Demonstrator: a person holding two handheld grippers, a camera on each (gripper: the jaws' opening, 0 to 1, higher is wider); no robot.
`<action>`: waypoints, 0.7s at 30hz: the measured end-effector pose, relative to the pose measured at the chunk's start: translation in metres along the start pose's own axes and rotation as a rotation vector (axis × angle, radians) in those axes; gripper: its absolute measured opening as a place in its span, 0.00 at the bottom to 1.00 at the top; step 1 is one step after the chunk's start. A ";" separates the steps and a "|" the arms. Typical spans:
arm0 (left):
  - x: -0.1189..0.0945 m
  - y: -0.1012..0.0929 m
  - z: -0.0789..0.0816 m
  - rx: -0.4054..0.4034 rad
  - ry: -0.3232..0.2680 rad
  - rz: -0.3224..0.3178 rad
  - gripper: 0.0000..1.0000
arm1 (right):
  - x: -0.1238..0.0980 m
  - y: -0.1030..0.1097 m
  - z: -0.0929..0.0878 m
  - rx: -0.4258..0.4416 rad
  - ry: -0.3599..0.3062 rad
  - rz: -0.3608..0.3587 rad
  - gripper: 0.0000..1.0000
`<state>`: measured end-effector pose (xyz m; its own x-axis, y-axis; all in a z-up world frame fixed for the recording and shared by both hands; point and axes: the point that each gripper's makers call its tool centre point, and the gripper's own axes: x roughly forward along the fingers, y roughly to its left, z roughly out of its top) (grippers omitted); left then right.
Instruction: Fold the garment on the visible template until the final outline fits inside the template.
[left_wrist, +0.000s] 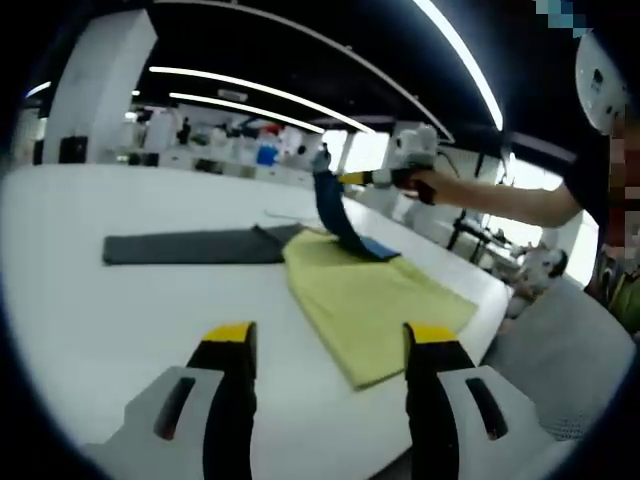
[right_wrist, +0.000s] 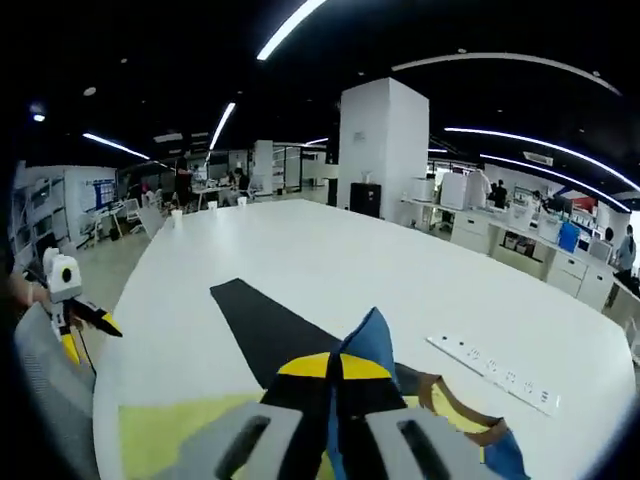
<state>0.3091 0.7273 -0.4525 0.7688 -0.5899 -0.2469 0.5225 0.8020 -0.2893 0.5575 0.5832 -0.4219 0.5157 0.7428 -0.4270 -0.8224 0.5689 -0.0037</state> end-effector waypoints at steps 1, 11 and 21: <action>0.000 0.001 0.000 0.000 0.002 0.001 0.55 | 0.003 0.004 -0.003 0.004 0.006 0.006 0.00; -0.006 0.008 -0.004 -0.013 0.009 0.022 0.55 | 0.055 0.034 -0.047 0.056 0.064 0.026 0.00; -0.009 0.013 0.001 -0.014 0.000 0.035 0.54 | 0.078 0.037 -0.072 0.100 0.114 0.036 0.00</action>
<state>0.3092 0.7434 -0.4534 0.7866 -0.5616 -0.2567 0.4902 0.8207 -0.2936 0.5498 0.6370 -0.5201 0.4506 0.7218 -0.5253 -0.8092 0.5788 0.1012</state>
